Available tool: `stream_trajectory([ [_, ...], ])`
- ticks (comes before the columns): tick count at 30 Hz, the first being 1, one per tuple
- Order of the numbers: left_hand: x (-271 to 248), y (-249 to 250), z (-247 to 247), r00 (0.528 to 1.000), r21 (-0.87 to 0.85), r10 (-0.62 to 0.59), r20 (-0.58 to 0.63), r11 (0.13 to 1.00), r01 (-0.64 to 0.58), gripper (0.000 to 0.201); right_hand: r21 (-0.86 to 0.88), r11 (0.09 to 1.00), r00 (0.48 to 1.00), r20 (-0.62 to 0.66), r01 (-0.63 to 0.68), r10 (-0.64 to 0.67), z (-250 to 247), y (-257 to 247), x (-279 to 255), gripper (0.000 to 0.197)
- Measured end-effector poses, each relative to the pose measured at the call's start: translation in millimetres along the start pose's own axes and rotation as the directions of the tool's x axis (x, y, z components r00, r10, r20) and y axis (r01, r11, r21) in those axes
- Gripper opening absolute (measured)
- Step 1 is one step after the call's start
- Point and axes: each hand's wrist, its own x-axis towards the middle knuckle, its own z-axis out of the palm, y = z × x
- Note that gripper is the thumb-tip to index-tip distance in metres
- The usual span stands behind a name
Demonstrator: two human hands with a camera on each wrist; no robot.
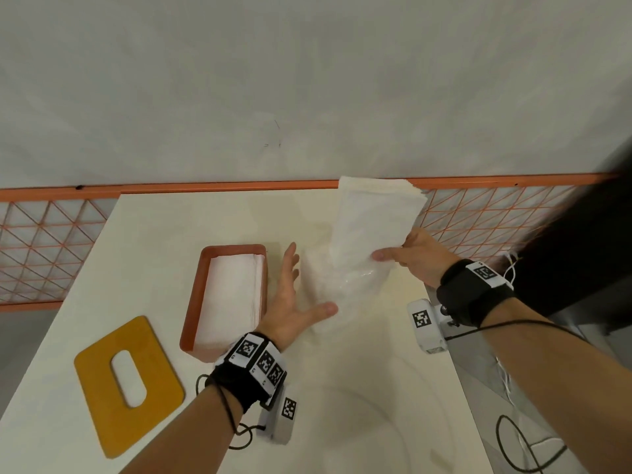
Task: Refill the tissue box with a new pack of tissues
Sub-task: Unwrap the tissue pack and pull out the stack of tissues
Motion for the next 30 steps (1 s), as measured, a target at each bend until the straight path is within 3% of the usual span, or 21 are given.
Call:
stream_trajectory([
  [2,9.8,-6.7,4.9,0.999,0.125,-0.052,-0.007,0.991,0.052,0.132,0.042,0.999,0.999,-0.046,-0.016,0.018,-3.8,1.9,6.2,0.023],
  [4,21.7,-7.9,12.5,0.997,0.174,-0.078,-0.015,0.982,0.079,0.133,0.057,0.998,0.997,-0.064,-0.029,0.033,-7.6,5.0,12.2,0.033],
  [5,28.7,-8.0,16.3,0.996,0.172,-0.089,-0.019,0.981,0.090,0.130,0.068,0.997,0.997,-0.064,-0.032,0.037,-9.0,4.5,14.7,0.037],
  [8,48.5,-5.3,20.7,0.992,0.165,-0.123,-0.035,0.978,0.127,0.112,0.068,0.997,0.997,-0.074,-0.029,0.034,-16.3,3.3,27.5,0.020],
  [10,59.4,-4.2,17.6,0.990,0.185,-0.140,-0.019,0.973,0.141,0.103,0.076,0.997,0.997,-0.066,-0.024,0.029,-19.7,-1.3,35.3,0.022],
  [16,81.4,-23.9,8.2,0.954,0.301,-0.291,0.072,0.918,0.257,0.100,0.106,0.994,0.993,-0.117,0.031,-0.018,-29.9,-11.8,58.5,0.024],
  [20,88.7,-36.5,10.6,0.936,0.358,-0.341,0.086,0.887,0.291,0.069,0.104,0.990,0.983,-0.167,0.093,-0.075,-28.2,-14.7,72.7,0.026],
  [22,90.6,-38.2,12.7,0.921,0.406,-0.381,0.079,0.856,0.320,0.065,0.109,0.986,0.973,-0.208,0.125,-0.100,-27.0,-16.7,75.6,0.035],
  [26,96.8,-34.8,13.9,0.881,0.611,-0.470,0.046,0.711,0.347,0.072,0.040,0.990,0.967,-0.223,0.133,-0.121,-27.1,-26.0,76.5,0.025],
  [28,97.1,-25.1,10.7,0.897,0.750,-0.441,-0.028,0.584,0.310,0.070,0.047,0.990,0.970,-0.211,0.136,-0.124,-24.8,-31.4,72.1,0.027],
  [29,95.3,-17.8,8.2,0.916,0.764,-0.394,-0.072,0.569,0.304,0.067,0.068,0.989,0.973,-0.199,0.134,-0.119,-22.4,-34.3,69.1,0.028],
  [30,92.7,-8.6,4.5,0.939,0.733,-0.329,-0.100,0.614,0.293,0.062,0.086,0.987,0.977,-0.181,0.134,-0.117,-19.4,-37.6,65.2,0.030],
])
